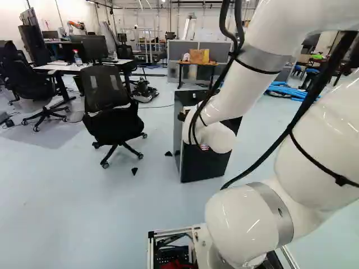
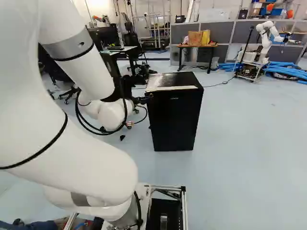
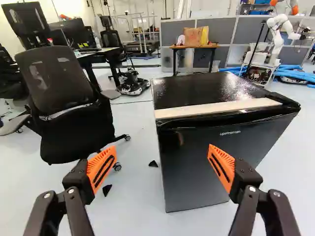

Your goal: Grab a drink from the fridge

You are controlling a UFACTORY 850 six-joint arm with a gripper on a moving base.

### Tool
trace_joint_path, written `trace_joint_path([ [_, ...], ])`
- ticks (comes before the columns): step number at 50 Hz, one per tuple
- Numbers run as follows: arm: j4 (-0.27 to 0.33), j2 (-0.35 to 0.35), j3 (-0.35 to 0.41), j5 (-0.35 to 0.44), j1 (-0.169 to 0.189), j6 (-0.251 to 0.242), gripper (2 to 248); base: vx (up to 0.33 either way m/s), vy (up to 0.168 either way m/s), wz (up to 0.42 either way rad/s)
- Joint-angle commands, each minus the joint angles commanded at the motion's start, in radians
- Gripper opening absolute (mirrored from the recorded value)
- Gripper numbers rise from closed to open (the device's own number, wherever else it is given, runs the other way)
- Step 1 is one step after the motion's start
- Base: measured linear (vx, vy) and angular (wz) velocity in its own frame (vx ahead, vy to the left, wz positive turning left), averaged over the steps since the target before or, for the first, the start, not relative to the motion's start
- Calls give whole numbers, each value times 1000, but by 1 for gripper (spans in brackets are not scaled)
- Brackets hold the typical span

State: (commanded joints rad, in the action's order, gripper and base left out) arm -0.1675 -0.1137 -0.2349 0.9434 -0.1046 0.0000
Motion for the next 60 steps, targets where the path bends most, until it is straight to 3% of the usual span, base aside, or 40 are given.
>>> trace_joint_path([
  [20, -99, 66, -60, 10, -55, 0, 247, 0, 0, 0],
  [60, -294, 268, -163, 104, -149, 0, 247, 0, 0, 0],
])
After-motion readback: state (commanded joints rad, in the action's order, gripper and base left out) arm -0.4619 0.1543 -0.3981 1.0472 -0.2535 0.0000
